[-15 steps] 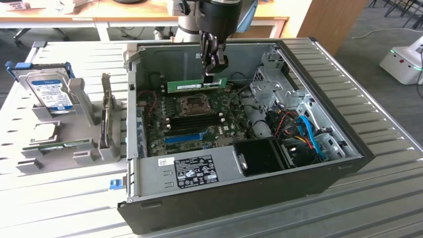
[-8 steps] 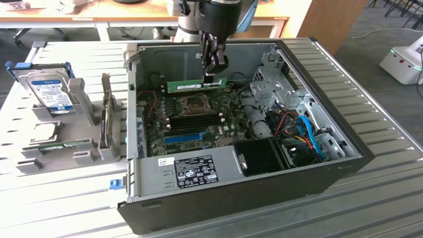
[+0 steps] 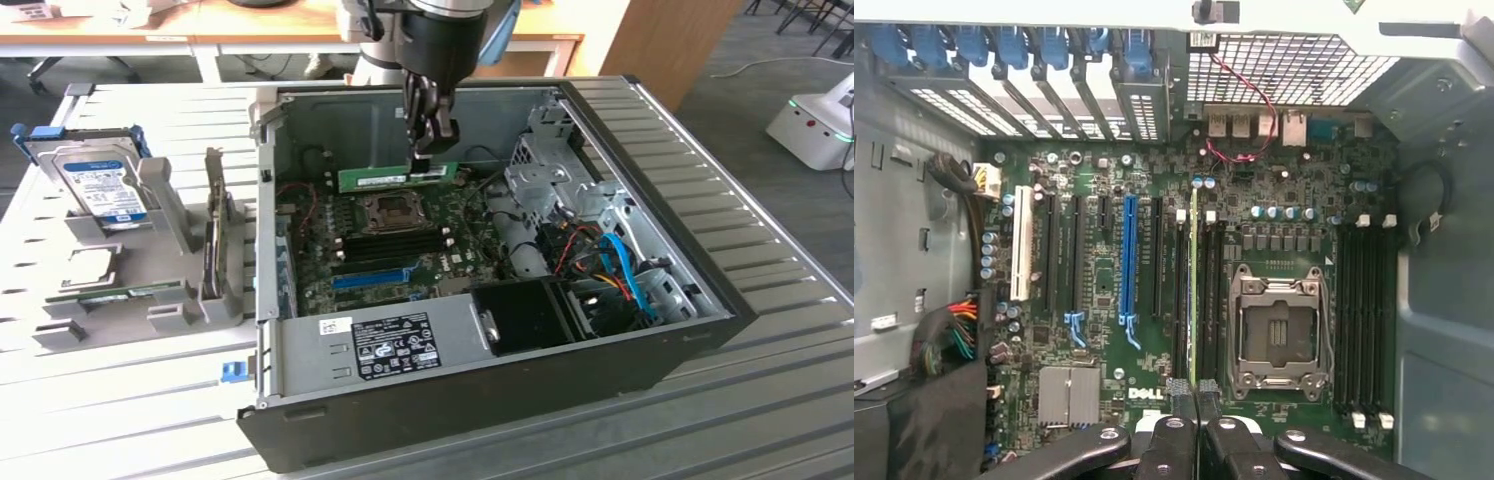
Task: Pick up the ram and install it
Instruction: 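Insert the ram into the slot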
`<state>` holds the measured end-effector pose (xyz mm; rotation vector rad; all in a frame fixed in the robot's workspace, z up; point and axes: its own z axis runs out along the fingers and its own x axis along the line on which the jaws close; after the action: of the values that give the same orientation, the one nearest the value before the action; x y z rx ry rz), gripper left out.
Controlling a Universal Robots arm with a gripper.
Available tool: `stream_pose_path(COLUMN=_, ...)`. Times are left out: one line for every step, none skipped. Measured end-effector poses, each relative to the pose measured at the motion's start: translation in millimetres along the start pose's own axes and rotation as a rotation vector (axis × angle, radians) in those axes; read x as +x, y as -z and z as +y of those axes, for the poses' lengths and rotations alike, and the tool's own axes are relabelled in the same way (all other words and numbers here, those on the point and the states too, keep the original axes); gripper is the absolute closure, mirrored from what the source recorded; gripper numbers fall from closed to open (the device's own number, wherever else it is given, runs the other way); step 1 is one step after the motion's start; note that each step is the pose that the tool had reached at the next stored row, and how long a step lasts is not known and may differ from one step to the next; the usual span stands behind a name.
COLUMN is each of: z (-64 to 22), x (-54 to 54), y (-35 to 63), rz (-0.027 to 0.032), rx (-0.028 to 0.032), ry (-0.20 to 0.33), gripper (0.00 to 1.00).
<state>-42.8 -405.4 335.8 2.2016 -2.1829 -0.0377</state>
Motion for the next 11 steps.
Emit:
stream_pose_path(z=-0.1, x=0.0, y=-1.1, rz=0.0, rx=0.0, ry=0.0, gripper=0.88)
stream_pose_path(z=-0.1, x=0.0, y=-2.2, rz=-0.0001, rx=0.0, ry=0.0, gripper=0.88)
stream_pose_path(z=-0.2, x=-0.1, y=-3.3, rz=-0.0002, rx=0.0, ry=0.0, gripper=0.88)
stream_pose_path(z=-0.2, x=-0.1, y=-4.3, rz=-0.0001, rx=0.0, ry=0.0, gripper=0.88)
stream_pose_path(z=-0.2, x=-0.1, y=-5.3, rz=-0.0001, rx=0.0, ry=0.0, gripper=0.88)
stream_pose_path(z=-0.3, x=-0.1, y=-6.3, rz=0.0, rx=0.0, ry=0.0, gripper=0.88)
stream_pose_path(z=-0.4, x=-0.1, y=-7.4, rz=-0.0001, rx=0.0, ry=0.0, gripper=0.88)
stream_pose_path(z=-0.4, x=-0.1, y=-8.4, rz=-0.0002, rx=0.0001, ry=0.0, gripper=0.88)
stream_pose_path(z=-0.4, x=-0.1, y=-9.4, rz=-0.0001, rx=0.0, ry=0.0, gripper=0.88)
stream_pose_path(z=-0.5, x=-0.1, y=-10.4, rz=-0.0001, rx=0.0, ry=0.0, gripper=0.88)
stream_pose_path(z=-0.5, x=-0.1, y=-11.4, rz=-0.0001, rx=0.0, ry=0.0, gripper=0.88)
